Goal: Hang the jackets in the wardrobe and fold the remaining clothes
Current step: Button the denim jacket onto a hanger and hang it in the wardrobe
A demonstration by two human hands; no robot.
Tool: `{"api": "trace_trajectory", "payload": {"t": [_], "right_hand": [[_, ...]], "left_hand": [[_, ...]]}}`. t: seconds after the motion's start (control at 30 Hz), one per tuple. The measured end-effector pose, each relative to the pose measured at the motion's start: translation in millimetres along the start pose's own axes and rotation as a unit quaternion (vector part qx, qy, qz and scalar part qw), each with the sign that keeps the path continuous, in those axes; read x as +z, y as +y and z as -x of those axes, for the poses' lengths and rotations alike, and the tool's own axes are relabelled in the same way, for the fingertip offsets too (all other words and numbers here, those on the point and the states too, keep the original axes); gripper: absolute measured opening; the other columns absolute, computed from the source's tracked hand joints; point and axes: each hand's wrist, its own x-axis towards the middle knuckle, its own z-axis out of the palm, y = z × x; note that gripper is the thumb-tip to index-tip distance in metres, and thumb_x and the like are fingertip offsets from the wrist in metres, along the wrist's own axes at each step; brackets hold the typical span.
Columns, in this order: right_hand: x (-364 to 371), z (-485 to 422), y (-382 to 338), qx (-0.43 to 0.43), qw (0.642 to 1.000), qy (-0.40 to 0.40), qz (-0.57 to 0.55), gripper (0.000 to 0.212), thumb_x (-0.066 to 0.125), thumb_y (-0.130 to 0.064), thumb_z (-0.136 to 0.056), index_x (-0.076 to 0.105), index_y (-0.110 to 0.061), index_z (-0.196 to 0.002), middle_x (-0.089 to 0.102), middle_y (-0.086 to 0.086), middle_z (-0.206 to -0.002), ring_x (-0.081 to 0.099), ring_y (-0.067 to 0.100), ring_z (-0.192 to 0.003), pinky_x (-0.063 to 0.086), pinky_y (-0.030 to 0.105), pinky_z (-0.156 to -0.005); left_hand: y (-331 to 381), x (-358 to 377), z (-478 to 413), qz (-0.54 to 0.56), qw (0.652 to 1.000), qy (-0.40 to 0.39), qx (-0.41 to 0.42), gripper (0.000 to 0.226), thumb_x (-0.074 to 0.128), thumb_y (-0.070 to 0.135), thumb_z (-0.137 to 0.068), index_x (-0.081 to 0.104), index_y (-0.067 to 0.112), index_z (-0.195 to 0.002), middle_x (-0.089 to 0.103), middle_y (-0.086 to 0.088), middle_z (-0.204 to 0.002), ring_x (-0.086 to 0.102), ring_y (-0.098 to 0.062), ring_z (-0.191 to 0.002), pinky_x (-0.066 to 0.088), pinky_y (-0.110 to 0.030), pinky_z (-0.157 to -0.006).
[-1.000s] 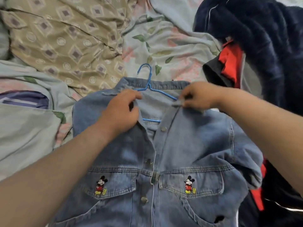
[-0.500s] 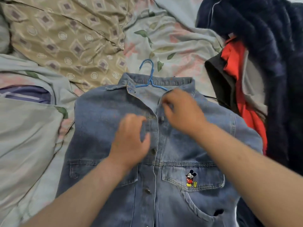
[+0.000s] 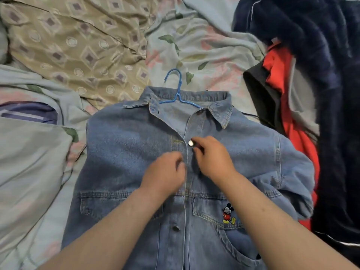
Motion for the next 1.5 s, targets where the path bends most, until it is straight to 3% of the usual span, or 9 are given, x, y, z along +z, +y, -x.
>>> {"api": "trace_trajectory", "payload": {"t": [0.1, 0.23, 0.37, 0.5, 0.7, 0.8, 0.97, 1.23, 1.5], "right_hand": [[-3.3, -15.9, -4.8, 0.035, 0.999, -0.015, 0.009, 0.007, 0.064, -0.019, -0.090, 0.069, -0.022, -0.091, 0.065, 0.000, -0.088, 0.061, 0.027, -0.089, 0.047, 0.034, -0.073], [-6.5, -25.1, -8.0, 0.086, 0.993, -0.024, -0.074, 0.017, 0.067, -0.012, -0.086, 0.065, -0.023, -0.073, 0.066, -0.002, -0.075, 0.066, 0.026, -0.078, 0.053, 0.036, -0.075], [-6.8, -25.4, -11.1, 0.179, 0.960, -0.037, -0.214, 0.022, 0.066, -0.005, -0.087, 0.061, -0.019, -0.070, 0.063, 0.003, -0.066, 0.064, 0.020, -0.059, 0.055, 0.035, -0.063], [-8.8, -24.0, -22.9, 0.249, 0.875, -0.045, -0.412, 0.018, 0.066, 0.001, -0.086, 0.060, -0.011, -0.074, 0.060, 0.002, -0.057, 0.051, 0.006, -0.041, 0.047, 0.021, -0.042], [-10.4, -21.5, -33.8, 0.269, 0.829, -0.073, -0.485, 0.017, 0.066, 0.002, -0.086, 0.062, -0.010, -0.075, 0.060, -0.002, -0.051, 0.053, 0.006, -0.042, 0.048, 0.018, -0.044], [-10.5, -20.1, -35.7, 0.272, 0.828, -0.079, -0.483, 0.014, 0.067, 0.002, -0.085, 0.065, -0.008, -0.076, 0.062, 0.001, -0.055, 0.054, 0.005, -0.043, 0.047, 0.017, -0.044], [-7.8, -20.2, -36.8, 0.263, 0.850, -0.075, -0.449, 0.013, 0.069, 0.003, -0.082, 0.066, -0.008, -0.075, 0.062, 0.001, -0.056, 0.054, 0.006, -0.044, 0.048, 0.018, -0.045], [-4.5, -16.1, -36.5, 0.248, 0.840, -0.076, -0.476, 0.015, 0.071, 0.001, -0.083, 0.066, -0.010, -0.074, 0.061, -0.004, -0.053, 0.054, 0.006, -0.045, 0.049, 0.017, -0.046], [-7.9, -16.9, -36.0, 0.220, 0.874, -0.089, -0.423, 0.018, 0.068, 0.002, -0.086, 0.066, -0.011, -0.074, 0.063, 0.002, -0.060, 0.055, 0.008, -0.049, 0.050, 0.020, -0.049]], "left_hand": [[10.4, -15.5, -34.5, 0.056, 0.993, 0.095, -0.050, 0.009, 0.057, 0.027, -0.090, 0.056, 0.019, -0.085, 0.061, 0.002, -0.081, 0.057, -0.026, -0.079, 0.047, -0.037, -0.069], [23.6, -24.5, -69.3, 0.096, 0.976, 0.085, -0.175, 0.035, 0.062, 0.044, -0.081, 0.057, 0.013, -0.065, 0.057, 0.004, -0.062, 0.055, -0.027, -0.066, 0.036, -0.030, -0.057], [25.6, -24.3, -71.2, 0.132, 0.968, 0.067, -0.202, 0.024, 0.064, 0.020, -0.073, 0.052, 0.008, -0.055, 0.056, -0.003, -0.056, 0.052, -0.028, -0.056, 0.035, -0.026, -0.051], [29.1, -27.9, -60.3, 0.387, 0.888, 0.058, -0.242, 0.018, 0.058, -0.002, -0.080, 0.059, 0.011, -0.069, 0.060, -0.002, -0.060, 0.056, -0.013, -0.048, 0.052, -0.029, -0.050], [33.0, -28.7, -37.3, 0.485, 0.836, 0.048, -0.254, 0.017, 0.056, -0.002, -0.086, 0.059, 0.011, -0.077, 0.060, -0.005, -0.062, 0.057, -0.008, -0.047, 0.054, -0.024, -0.049], [31.1, -30.4, -35.9, 0.496, 0.828, 0.012, -0.261, 0.011, 0.065, 0.005, -0.088, 0.058, 0.010, -0.081, 0.067, -0.004, -0.061, 0.065, -0.009, -0.050, 0.056, -0.023, -0.051], [27.8, -29.6, -35.4, 0.507, 0.819, 0.020, -0.269, 0.019, 0.054, -0.007, -0.091, 0.061, 0.008, -0.081, 0.067, -0.005, -0.063, 0.066, -0.010, -0.051, 0.056, -0.025, -0.049], [16.3, -20.8, -26.3, 0.532, 0.813, 0.040, -0.232, 0.022, 0.054, -0.006, -0.093, 0.066, 0.010, -0.082, 0.069, 0.003, -0.066, 0.063, -0.004, -0.057, 0.052, -0.017, -0.052], [13.6, -22.6, -18.7, 0.612, 0.750, 0.065, -0.241, 0.025, 0.048, -0.012, -0.090, 0.065, 0.001, -0.076, 0.070, -0.006, -0.063, 0.067, -0.011, -0.056, 0.052, -0.018, -0.049]]}}
